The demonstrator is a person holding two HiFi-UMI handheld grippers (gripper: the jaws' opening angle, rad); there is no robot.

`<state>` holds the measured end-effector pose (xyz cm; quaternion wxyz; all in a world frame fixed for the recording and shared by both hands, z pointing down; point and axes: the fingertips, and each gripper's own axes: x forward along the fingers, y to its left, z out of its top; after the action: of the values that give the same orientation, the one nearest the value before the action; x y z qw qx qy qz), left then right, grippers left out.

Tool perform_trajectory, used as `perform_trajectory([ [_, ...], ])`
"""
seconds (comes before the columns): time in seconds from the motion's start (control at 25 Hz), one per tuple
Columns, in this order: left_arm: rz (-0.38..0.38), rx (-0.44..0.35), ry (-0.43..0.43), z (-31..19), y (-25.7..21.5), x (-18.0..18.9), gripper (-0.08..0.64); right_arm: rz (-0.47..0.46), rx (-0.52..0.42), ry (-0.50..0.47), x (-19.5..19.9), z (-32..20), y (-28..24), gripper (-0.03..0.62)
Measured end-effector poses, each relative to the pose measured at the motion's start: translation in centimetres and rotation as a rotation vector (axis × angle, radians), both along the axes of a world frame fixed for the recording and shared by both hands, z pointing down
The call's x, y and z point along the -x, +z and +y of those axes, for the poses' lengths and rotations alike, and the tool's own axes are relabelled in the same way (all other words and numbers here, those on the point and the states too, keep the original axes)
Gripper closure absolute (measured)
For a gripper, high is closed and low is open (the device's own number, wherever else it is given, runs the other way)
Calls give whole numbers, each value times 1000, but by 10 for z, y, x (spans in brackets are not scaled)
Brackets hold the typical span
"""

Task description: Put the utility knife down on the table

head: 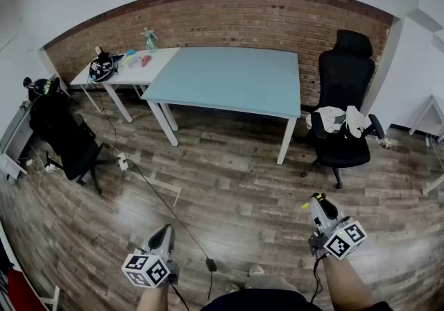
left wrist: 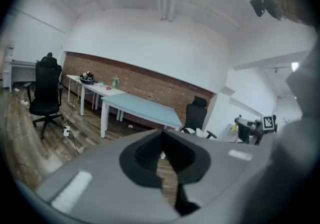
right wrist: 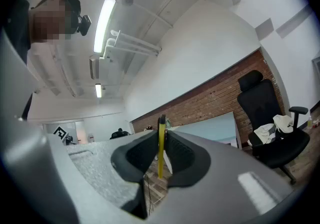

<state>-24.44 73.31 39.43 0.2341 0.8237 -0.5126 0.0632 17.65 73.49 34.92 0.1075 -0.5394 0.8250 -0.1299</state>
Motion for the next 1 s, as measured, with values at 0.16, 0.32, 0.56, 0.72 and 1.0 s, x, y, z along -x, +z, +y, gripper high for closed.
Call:
perform_trajectory([
  [0.16, -12, -25, -6, -9, -7, -11, 557, 3, -13, -6, -15, -3, 2, 538],
  [0.32, -22, -53, -21, -19, -21, -17, 556, -1, -12, -9, -27, -8, 5, 538],
  [0.56, -24, -81, -51, -29, -28, -31, 557, 44, -22, -63, -35, -18, 8, 538],
  [0.72, -29, -58, -104, -38, -17, -23, 557, 43, -51, -111, -29, -28, 8, 537],
  [1.0, -65, -53, -138, -90, -5, 0, 557, 61, -16, -99, -18, -67, 19, 535],
])
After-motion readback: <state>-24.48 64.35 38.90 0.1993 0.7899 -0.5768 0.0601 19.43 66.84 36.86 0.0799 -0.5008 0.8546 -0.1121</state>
